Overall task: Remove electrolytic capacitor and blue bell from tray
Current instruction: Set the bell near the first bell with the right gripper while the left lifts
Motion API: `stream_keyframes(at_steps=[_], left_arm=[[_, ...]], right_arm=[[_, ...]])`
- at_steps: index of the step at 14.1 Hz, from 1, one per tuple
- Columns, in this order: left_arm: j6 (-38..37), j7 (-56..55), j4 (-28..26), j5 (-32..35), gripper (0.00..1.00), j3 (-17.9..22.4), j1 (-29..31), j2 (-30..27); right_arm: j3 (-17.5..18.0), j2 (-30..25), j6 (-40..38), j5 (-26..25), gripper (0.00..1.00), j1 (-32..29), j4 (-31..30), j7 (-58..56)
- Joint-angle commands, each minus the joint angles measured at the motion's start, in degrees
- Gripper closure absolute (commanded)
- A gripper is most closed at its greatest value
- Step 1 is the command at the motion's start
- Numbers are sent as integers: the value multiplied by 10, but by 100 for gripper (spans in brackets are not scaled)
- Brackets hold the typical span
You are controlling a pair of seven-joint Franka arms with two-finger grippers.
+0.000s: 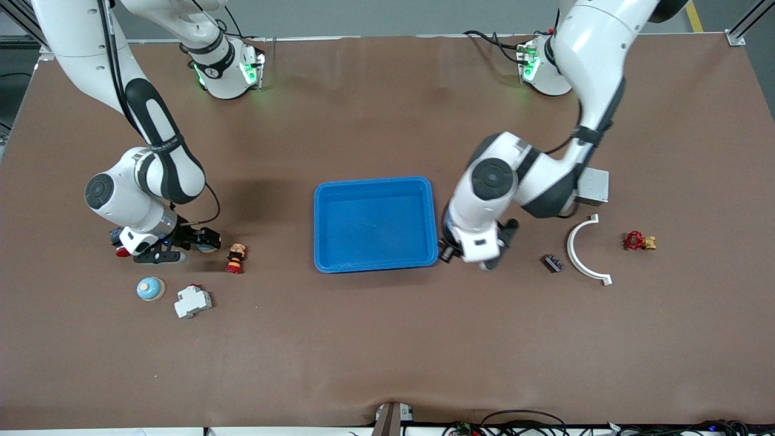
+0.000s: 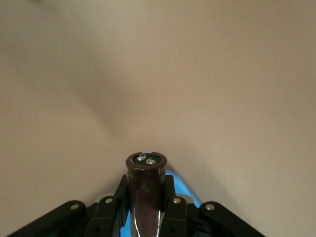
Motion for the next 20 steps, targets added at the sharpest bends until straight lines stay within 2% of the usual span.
stream_keyframes(at_steps=[1, 4, 7, 9, 12, 14, 16, 18, 20], left_arm=[[-6, 89, -12, 5, 100, -4, 60, -20], [-17, 208, -13, 5, 100, -5, 124, -28], [-81, 314, -12, 8, 100, -4, 183, -49], [-88, 407, -19, 7, 100, -4, 249, -40], [-87, 508, -16, 25, 100, -3, 306, -19], [-80, 544, -14, 74, 100, -3, 329, -9], [-74, 565, -14, 116, 100, -3, 343, 1], [-37, 593, -15, 138, 100, -3, 348, 12], [-31, 606, -15, 139, 100, -3, 349, 16]], right_arm=[[-2, -9, -70, 12, 0, -6, 44, -4], [-19, -12, -106, -8, 0, -1, 83, -5], [-21, -26, -145, -77, 0, -1, 115, -3], [-21, -37, -200, -100, 0, 1, 143, 47], [-17, -65, -310, -188, 0, 9, 202, 131], [-17, -82, -400, -226, 0, 20, 253, 144], [-15, -86, -495, -267, 0, 20, 331, 142], [-17, -86, -558, -270, 0, 13, 390, 136], [-20, -88, -606, -271, 0, 12, 424, 107]])
